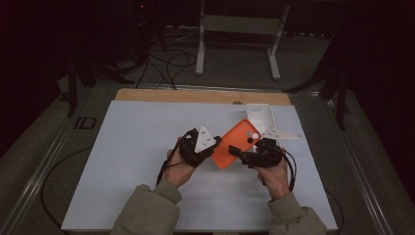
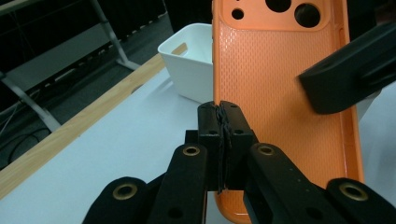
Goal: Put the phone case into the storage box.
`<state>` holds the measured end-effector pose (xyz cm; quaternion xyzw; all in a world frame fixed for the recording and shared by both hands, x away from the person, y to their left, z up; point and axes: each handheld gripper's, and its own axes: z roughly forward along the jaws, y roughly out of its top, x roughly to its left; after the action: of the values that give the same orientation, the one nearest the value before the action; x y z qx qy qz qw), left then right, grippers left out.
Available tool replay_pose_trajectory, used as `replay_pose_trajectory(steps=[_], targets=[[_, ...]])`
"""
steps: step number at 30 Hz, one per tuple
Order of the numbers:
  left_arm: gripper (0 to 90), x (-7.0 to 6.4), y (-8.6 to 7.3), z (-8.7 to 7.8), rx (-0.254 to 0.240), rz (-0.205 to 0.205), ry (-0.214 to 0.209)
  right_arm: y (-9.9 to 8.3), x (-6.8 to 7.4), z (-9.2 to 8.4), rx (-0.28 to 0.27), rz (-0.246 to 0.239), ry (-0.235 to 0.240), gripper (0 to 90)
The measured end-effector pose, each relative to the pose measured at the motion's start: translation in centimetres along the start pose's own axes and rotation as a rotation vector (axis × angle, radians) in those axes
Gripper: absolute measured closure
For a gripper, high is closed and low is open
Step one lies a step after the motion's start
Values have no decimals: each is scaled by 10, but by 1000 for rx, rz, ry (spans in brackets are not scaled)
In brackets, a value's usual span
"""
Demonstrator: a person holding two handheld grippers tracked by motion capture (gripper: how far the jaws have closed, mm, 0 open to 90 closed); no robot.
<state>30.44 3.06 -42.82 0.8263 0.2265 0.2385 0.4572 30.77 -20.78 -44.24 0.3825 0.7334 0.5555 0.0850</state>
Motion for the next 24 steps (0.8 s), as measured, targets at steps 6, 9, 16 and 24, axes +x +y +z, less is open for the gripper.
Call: replay_pose_trajectory(steps=[6,9,16,24], targets=[[896,-2,1,1,-12,-4,-3,-1,-2,1,12,81,52,663],[896,-2,1,0,-18,-5,-3,-1,-3,1,5,126,88,743],[892,-4,0,2,-14,0,-14,-1,-3,-1,8,154,104,833],[882,-5,0,4,-13,-14,-26,0,-2,-3,3,148,85,865]])
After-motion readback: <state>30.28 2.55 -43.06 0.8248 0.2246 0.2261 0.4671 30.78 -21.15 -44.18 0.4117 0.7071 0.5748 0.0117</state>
